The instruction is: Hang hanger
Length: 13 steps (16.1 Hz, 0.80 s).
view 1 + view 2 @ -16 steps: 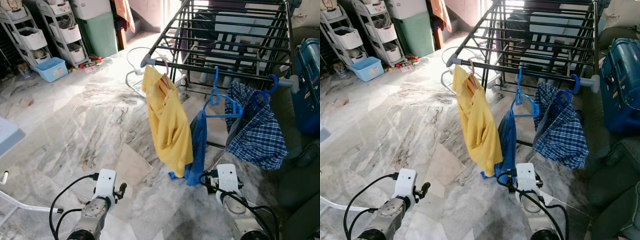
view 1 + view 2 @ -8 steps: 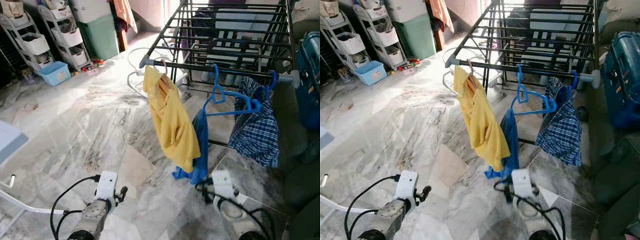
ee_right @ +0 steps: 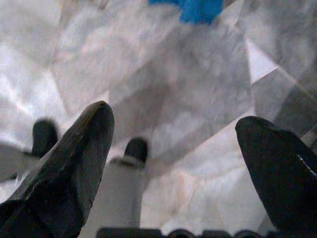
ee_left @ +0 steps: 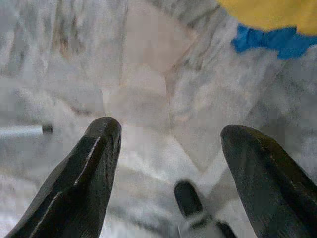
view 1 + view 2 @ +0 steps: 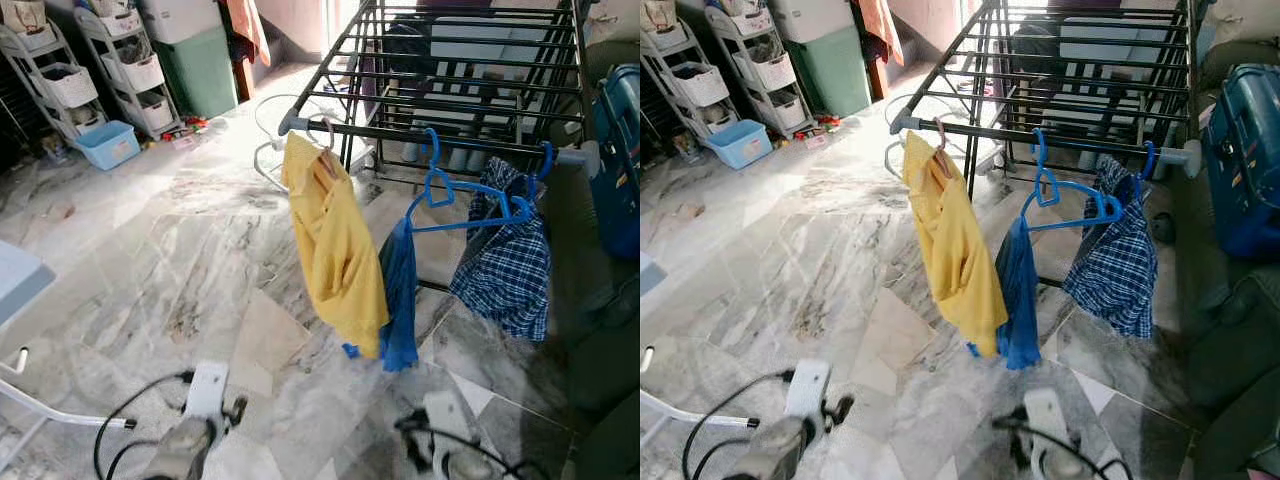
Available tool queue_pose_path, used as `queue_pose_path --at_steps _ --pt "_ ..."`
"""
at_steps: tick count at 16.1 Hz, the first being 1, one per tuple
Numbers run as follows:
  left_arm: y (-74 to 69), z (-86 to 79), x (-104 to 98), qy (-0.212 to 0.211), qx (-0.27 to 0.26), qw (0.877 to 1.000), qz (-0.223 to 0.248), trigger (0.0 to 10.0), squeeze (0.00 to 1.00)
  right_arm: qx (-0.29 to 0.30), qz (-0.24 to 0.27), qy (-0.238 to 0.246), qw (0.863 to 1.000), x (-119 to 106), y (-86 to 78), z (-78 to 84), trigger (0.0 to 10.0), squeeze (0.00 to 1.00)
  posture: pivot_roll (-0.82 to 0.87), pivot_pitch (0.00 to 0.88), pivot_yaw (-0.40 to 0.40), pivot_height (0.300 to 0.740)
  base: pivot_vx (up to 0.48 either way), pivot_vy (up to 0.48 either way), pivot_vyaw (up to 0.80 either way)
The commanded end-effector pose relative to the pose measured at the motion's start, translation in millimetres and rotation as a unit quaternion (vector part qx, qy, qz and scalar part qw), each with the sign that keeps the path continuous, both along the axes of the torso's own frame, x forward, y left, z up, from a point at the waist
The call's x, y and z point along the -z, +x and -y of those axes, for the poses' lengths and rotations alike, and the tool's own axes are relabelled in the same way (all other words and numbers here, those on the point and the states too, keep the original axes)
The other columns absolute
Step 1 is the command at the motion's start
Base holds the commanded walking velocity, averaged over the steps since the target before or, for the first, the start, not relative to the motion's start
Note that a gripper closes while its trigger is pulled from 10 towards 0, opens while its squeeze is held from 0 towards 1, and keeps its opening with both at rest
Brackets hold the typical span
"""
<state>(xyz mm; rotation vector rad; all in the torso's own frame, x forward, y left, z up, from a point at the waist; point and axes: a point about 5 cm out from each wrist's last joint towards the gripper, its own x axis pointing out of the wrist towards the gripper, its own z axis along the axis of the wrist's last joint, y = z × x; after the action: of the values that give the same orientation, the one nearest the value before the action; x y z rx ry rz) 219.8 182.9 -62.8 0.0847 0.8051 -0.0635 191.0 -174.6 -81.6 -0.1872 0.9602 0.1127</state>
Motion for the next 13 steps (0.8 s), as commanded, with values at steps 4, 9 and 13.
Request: queue_pose_path --at_steps 4,9,13 --pt "-10.3 -17.9 4.7 0.014 -0.031 0.999 -0.028 10.0 0.00 -0.035 -0.018 0.012 0.999 4.3 -7.3 -9.4 10.0 0.00 -0.25 0.000 0.046 0.740 0.000 0.000 0.00" --pt "-8.8 -16.8 4.3 0.007 -0.041 0.999 -0.030 10.0 0.00 -0.071 -0.018 0.020 0.997 3.9 -7.0 -13.7 10.0 0.00 -0.24 0.000 0.042 0.740 0.000 0.000 0.28" --pt "-9.5 -14.6 5.2 0.009 -0.036 0.999 -0.034 10.0 0.00 -0.071 -0.021 0.019 0.997 4.2 -7.7 -13.4 10.0 0.00 -0.24 0.000 0.039 0.740 0.000 0.000 0.76"
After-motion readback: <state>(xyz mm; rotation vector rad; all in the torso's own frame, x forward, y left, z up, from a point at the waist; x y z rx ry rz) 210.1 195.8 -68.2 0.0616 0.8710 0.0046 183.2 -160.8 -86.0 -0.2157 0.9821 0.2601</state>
